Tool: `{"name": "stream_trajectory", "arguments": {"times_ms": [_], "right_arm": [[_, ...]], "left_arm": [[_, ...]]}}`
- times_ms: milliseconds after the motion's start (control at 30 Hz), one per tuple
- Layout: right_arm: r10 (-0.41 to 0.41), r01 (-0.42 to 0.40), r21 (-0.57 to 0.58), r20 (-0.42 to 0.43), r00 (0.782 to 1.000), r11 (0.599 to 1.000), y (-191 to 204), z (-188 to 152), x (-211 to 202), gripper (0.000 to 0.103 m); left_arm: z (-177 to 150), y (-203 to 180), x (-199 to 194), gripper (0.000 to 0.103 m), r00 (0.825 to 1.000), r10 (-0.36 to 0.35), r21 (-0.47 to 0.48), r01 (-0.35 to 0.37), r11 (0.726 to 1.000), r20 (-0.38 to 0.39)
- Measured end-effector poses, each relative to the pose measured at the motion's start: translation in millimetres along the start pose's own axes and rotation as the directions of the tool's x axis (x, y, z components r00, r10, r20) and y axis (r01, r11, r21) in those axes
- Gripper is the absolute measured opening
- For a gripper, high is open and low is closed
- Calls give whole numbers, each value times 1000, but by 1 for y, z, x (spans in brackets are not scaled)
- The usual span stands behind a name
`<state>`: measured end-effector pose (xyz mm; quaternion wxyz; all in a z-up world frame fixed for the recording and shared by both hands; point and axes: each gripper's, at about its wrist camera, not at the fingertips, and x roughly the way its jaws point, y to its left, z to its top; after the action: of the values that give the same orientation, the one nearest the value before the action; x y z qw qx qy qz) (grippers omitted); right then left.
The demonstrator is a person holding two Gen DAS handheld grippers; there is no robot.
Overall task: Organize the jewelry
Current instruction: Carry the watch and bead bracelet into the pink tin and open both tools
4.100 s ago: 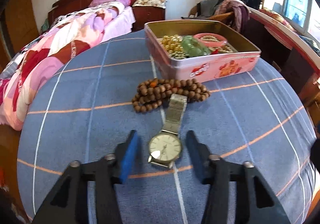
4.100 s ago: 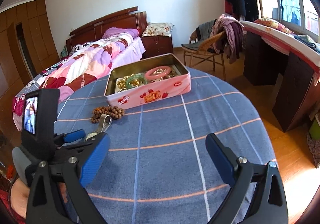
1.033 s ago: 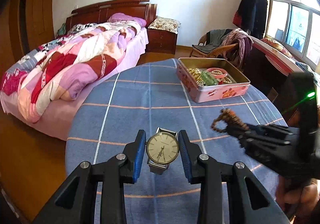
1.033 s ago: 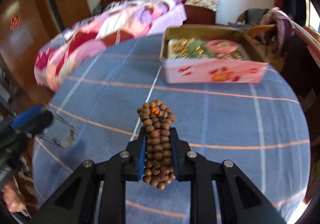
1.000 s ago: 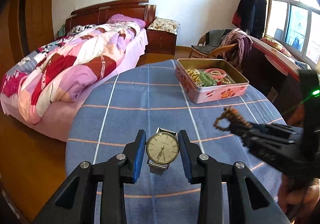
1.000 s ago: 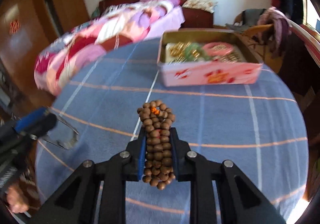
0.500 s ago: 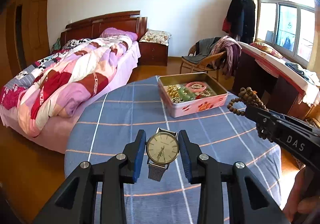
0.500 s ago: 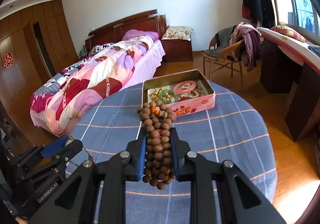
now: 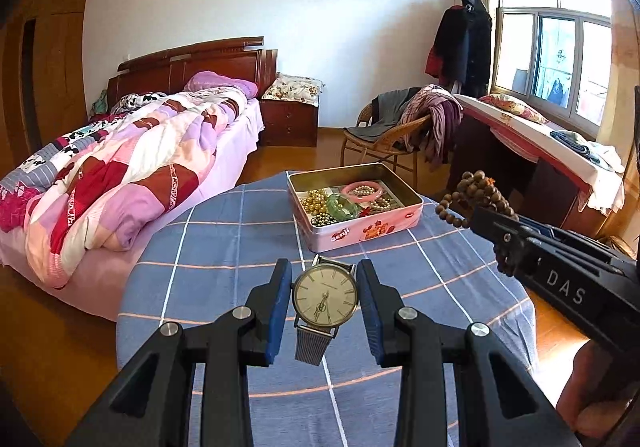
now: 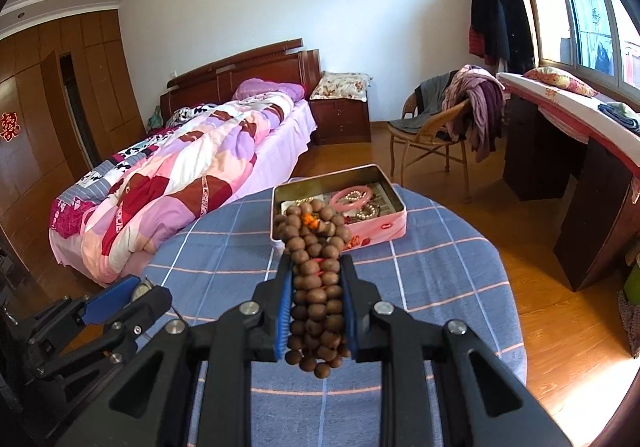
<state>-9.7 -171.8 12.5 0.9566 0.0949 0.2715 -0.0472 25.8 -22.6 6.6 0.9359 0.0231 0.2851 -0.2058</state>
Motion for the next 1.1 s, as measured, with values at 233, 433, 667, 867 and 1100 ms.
{"name": "stream_trajectory", "arguments": {"times_ms": [233, 433, 667, 867, 1100], "right_arm": [[-25, 25, -1, 8, 1000, 1000, -3, 3, 3, 25], [-46, 46, 6, 14, 999, 999, -10, 8, 9, 25], [-66, 66, 5, 23, 998, 998, -16, 11, 14, 25], [-88, 88, 9, -21, 996, 996, -27, 2, 27, 25], [-90, 91, 20, -24, 996, 996, -39, 19, 41, 25]], "left_arm": [[1, -1, 7, 34, 1000, -23, -15, 23, 1000, -2], [7, -5, 12, 34, 999, -35, -23, 35, 999, 11], [12, -7, 23, 34, 999, -42, -25, 42, 999, 4], [8, -6, 44, 34, 997, -60, -44, 58, 997, -48], [30, -14, 63, 34, 997, -73, -31, 72, 997, -34]]}}
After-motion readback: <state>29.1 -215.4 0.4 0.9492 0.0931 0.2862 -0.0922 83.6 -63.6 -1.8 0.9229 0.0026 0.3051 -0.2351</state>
